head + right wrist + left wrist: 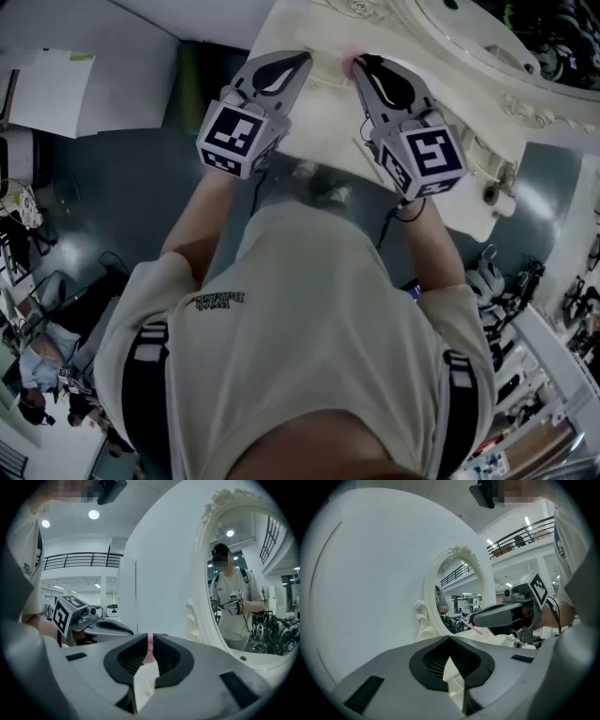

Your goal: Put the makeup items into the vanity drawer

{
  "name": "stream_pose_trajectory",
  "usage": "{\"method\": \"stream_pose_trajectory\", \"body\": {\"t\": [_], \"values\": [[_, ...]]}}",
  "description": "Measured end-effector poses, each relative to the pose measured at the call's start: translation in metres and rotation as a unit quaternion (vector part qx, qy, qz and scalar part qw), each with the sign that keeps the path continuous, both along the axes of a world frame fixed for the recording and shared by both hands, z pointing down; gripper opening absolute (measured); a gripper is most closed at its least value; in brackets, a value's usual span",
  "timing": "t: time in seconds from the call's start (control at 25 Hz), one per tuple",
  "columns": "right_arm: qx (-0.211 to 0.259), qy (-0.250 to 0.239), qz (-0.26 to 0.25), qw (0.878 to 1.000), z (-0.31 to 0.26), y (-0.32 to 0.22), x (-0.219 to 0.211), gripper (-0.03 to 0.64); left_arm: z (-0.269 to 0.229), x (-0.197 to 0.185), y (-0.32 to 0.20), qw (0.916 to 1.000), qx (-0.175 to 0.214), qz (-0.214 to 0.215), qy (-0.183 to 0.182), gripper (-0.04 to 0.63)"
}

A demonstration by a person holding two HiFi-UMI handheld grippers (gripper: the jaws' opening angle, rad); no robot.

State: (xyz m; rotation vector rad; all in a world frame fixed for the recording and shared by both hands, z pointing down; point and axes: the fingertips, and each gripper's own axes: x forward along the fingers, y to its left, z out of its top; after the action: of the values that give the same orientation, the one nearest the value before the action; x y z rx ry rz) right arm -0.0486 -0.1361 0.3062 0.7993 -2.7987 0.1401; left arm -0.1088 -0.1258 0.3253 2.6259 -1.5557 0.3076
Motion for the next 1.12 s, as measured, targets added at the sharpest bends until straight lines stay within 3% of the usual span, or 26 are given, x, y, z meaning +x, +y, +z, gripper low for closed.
{"method": "stream_pose_trajectory", "body": {"t": [0.24, 0.48, 0.76, 1.12], "values": [[-0.043, 0.055, -0.012, 0.997, 0.072, -0.040, -0.033, 0.041, 0.046, -0.018, -0.025, 0.9990, -0.045, -0.006, -0.008, 0.015], [-0.089, 0.102, -0.008, 0.991, 0.146, -0.064, -0.039, 0.041, 0.114, -0.024, -0.043, 0.9948, -0.098, -0.005, -0.027, 0.014], [-0.160, 0.130, -0.008, 0.978, 0.218, -0.068, -0.054, 0.041, 0.195, -0.043, -0.050, 0.9839, -0.178, -0.018, 0.003, 0.014], [-0.188, 0.159, -0.002, 0.969, 0.264, -0.069, -0.065, 0.044, 0.229, -0.050, -0.052, 0.9786, -0.204, -0.023, 0.008, 0.014]]}}
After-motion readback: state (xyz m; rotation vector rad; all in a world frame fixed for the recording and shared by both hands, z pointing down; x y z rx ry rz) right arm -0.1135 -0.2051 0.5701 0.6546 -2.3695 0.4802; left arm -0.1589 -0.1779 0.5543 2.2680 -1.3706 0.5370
